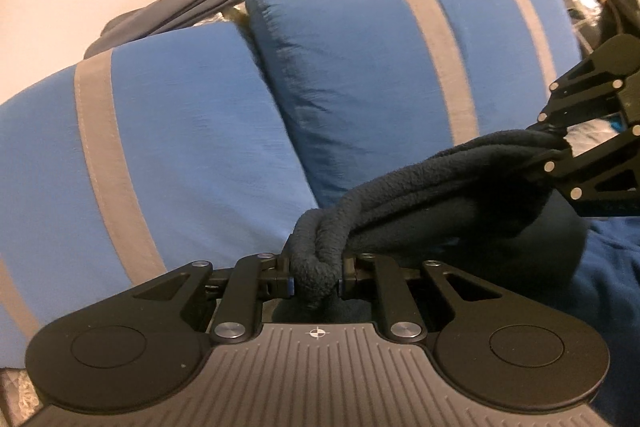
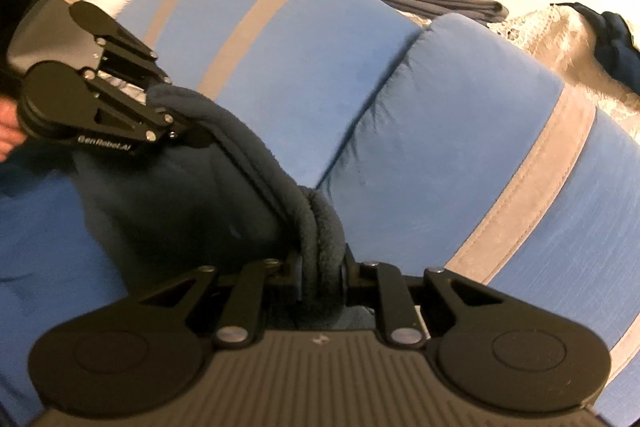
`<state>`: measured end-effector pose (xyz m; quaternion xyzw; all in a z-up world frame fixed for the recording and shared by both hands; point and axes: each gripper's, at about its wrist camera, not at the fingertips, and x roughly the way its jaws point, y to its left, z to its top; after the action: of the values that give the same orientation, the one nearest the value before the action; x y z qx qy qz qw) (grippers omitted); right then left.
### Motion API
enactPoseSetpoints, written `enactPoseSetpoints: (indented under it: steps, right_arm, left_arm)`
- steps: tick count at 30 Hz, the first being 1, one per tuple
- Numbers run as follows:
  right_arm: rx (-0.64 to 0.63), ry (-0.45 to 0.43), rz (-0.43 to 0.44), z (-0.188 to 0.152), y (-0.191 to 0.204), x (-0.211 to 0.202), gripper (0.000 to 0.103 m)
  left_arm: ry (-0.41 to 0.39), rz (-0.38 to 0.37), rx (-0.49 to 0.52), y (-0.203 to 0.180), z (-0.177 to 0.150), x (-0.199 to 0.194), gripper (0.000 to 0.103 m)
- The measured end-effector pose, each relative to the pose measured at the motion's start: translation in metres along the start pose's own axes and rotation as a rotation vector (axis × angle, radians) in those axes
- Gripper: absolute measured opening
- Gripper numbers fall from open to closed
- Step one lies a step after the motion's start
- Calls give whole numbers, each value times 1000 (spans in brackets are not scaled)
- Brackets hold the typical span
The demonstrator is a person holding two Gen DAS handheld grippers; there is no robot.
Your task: Fold clothes
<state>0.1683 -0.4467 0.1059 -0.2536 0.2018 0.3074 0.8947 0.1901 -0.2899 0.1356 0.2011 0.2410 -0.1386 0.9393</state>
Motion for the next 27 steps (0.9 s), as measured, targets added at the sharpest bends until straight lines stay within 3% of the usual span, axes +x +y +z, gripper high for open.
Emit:
enactPoseSetpoints:
  steps: [8,19,21,22,23,24,26,27]
  right_arm:
    - [36,41,-50,2,-6,45,17]
    - [150,123,-86,-13,-4,101,16]
    - [176,151,-88,-15,-3,110,18]
    - [184,171,-82,-16,-2,114,21]
    - [198,189,-78,-16,-3,119,43]
    - [213,202,-79,-15,-3,123,48]
    - [258,218,-75,-15,-7,127,84]
    - [285,215,-67,-14,-10,127,90]
  left_arm:
    - [28,83,-5,-9,-6,33,17]
    - [92,113,-45,-13,-27,84,18]
    - [118,110,-73,-13,-31,93,23]
    - [129,111,-90,-12,-32,96,25]
    - [135,117,-98,-12,-33,97,31]
    - [140,124,-104,-11,-34,99,39]
    - [129,141,-107,-10,-34,96,51]
    - [120,129,-122,-7,-34,93,64]
